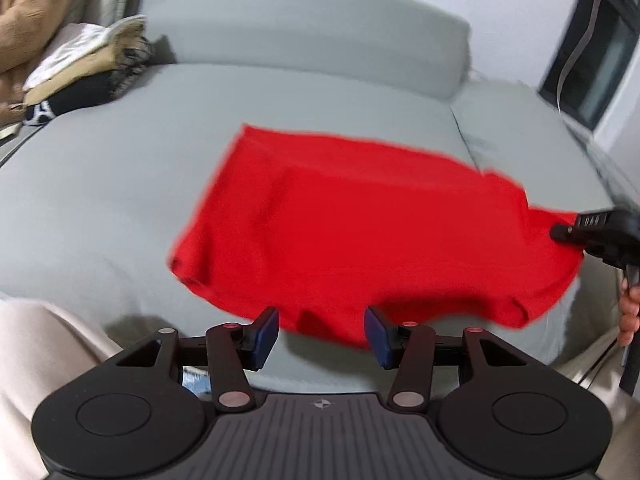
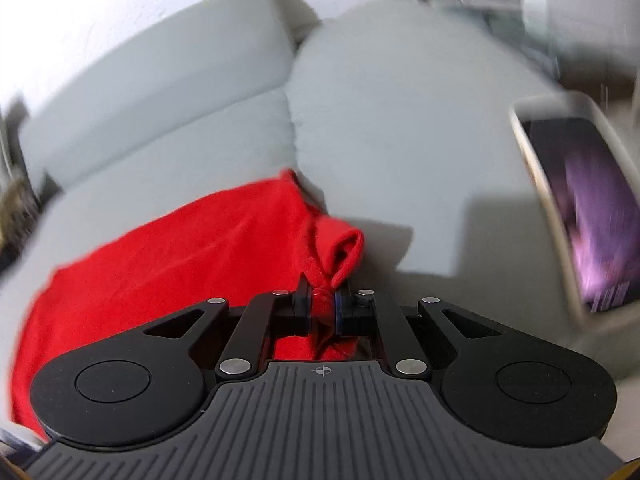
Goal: Fold clothes
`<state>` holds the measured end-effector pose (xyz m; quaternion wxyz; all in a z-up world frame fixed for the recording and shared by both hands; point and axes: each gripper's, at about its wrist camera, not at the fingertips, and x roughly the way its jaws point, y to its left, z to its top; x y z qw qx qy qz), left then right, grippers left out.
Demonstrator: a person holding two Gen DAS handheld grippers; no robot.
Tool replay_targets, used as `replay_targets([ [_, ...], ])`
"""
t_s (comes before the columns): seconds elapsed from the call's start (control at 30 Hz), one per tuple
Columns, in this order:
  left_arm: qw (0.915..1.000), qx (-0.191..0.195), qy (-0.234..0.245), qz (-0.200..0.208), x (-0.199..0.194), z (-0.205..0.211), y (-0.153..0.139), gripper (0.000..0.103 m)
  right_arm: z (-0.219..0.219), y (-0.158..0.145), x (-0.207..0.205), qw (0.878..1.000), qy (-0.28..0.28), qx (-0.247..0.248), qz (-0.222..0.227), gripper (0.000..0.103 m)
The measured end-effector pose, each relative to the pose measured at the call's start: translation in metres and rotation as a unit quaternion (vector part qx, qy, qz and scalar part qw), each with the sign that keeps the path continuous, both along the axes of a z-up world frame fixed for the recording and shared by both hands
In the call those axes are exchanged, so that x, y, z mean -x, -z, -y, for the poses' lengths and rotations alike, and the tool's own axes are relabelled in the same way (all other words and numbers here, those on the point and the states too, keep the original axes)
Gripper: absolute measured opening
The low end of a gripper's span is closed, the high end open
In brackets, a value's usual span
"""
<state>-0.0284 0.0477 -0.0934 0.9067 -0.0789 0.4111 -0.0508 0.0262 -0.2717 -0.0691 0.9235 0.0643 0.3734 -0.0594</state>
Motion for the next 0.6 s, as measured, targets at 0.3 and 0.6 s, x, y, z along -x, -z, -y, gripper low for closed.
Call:
replay_targets([
  [0.3, 0.9921, 0.028, -0.109, 0.055, 0.005, -0.082, -0.04, 0.051, -0.189, -0.054, 0.014, 0.954, -0.209, 0.176, 0.123, 0.01],
  [0.6, 0.988, 0.043, -0.136, 0.058, 0.021, -0.11, -0.038, 0.052, -0.271, 0.024, 0.027, 0.934, -0.318, 0.159, 0.043, 0.009],
])
